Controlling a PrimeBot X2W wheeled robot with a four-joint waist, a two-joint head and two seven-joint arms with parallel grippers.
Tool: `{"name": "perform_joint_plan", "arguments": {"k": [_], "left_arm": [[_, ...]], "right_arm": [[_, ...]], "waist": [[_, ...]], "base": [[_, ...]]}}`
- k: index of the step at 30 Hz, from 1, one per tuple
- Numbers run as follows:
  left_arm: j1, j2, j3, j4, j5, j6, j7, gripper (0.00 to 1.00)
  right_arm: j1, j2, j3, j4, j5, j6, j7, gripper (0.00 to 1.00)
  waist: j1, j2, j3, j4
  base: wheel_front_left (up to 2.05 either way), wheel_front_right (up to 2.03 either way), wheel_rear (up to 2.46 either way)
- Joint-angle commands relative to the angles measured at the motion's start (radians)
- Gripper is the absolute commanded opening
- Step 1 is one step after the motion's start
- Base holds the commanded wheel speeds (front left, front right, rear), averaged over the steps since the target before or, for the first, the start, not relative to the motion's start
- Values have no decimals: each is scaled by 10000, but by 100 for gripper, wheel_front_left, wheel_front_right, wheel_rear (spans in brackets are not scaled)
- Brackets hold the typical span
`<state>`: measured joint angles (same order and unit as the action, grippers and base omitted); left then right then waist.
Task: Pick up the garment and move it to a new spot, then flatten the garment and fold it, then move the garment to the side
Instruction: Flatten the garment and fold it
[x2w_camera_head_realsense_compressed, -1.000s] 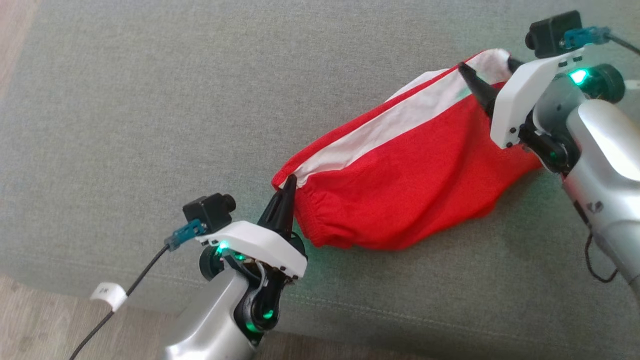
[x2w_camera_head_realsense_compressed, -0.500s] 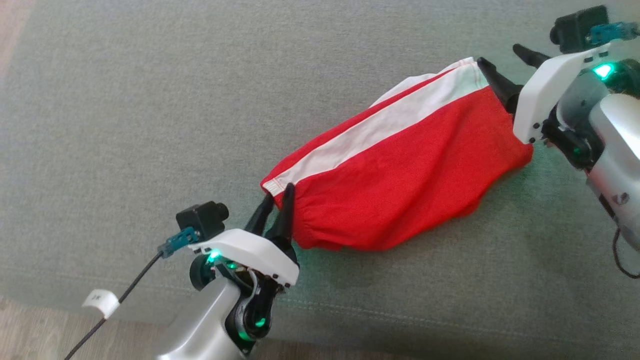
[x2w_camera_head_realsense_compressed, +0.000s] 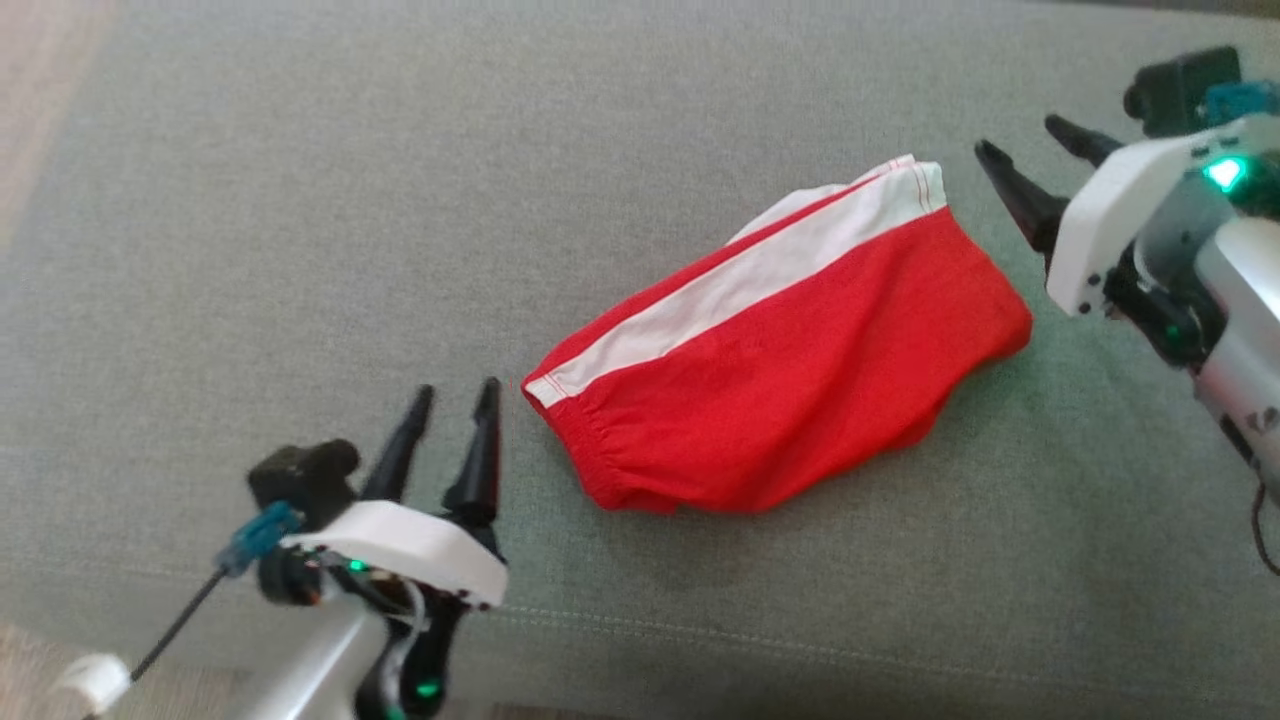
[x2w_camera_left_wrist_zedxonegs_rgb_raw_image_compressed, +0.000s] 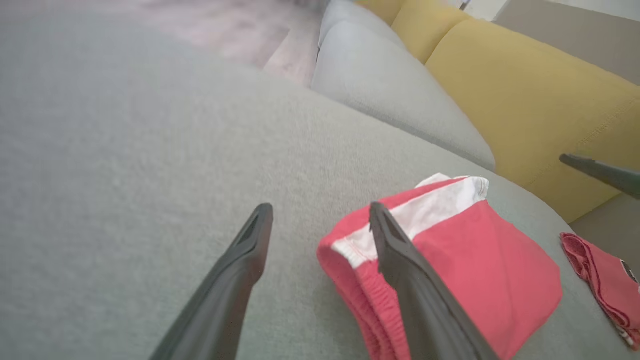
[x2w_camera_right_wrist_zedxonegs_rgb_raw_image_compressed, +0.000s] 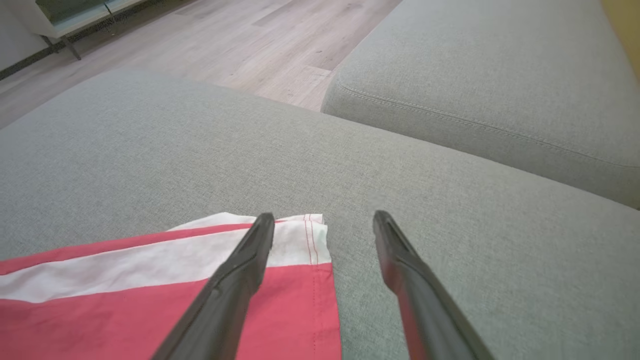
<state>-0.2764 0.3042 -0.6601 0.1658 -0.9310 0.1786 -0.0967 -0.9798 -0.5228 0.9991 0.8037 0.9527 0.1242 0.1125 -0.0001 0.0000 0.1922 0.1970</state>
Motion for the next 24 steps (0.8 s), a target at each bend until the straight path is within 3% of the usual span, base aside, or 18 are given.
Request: {"name": "perform_joint_plan", "arguments": {"k": [1,7,24], "left_arm": [[-247,433,476,-515,271,140,-202,100],[-220,960,531,-1307,1097,705,-637,100],[372,921,1004,-1865,1333,1553,-1265,100]], "right_arm": [[283,-214,45,-42,146,65,-115,100],[873,-94,159,610,526,65,-259,100],[1496,988,185,3089,861,65,-134,100]], "waist": [[1,0,-197,82],[1,0,-490,326],[1,0,-273,822]], "base": [[0,0,0],[0,0,0],[0,0,0]]}}
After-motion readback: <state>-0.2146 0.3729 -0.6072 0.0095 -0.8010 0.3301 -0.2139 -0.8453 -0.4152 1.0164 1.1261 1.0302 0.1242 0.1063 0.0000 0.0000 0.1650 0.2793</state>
